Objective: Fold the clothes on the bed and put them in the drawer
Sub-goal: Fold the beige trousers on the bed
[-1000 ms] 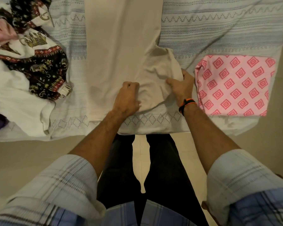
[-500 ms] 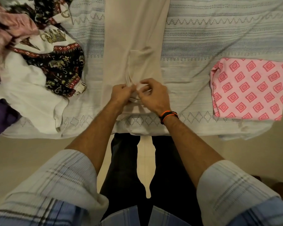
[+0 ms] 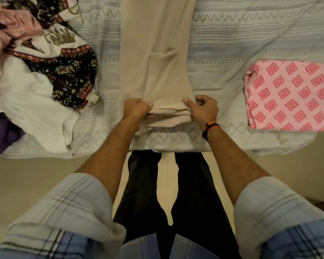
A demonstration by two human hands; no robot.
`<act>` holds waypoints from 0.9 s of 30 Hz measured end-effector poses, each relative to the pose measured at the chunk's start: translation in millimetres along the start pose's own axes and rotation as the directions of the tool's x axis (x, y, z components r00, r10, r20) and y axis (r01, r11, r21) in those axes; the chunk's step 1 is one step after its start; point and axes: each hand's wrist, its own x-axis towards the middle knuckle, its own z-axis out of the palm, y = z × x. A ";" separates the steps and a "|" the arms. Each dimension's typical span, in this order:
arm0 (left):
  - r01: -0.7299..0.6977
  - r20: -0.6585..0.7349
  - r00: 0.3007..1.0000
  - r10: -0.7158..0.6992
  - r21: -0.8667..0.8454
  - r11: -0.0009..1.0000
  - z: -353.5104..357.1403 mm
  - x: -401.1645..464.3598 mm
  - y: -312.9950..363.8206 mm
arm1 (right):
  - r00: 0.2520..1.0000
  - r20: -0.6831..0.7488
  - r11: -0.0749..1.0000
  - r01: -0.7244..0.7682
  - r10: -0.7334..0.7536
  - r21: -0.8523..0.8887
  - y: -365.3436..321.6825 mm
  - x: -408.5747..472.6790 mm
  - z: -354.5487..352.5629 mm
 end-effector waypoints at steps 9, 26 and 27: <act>-0.033 -0.030 0.999 0.035 0.060 0.998 -5.8 -13.3 -11.5 | 0.994 0.057 0.996 -0.094 0.094 -0.007 11.6 2.5 -6.2; -0.152 -0.105 0.972 0.209 0.393 0.907 -57.4 -5.5 -38.8 | 0.984 0.146 0.991 -0.115 0.103 0.076 20.3 -8.2 4.3; -0.141 -0.063 0.982 0.178 0.382 0.913 -58.8 -3.9 -40.5 | 0.980 0.160 0.986 -0.131 0.114 0.099 20.4 -9.3 5.6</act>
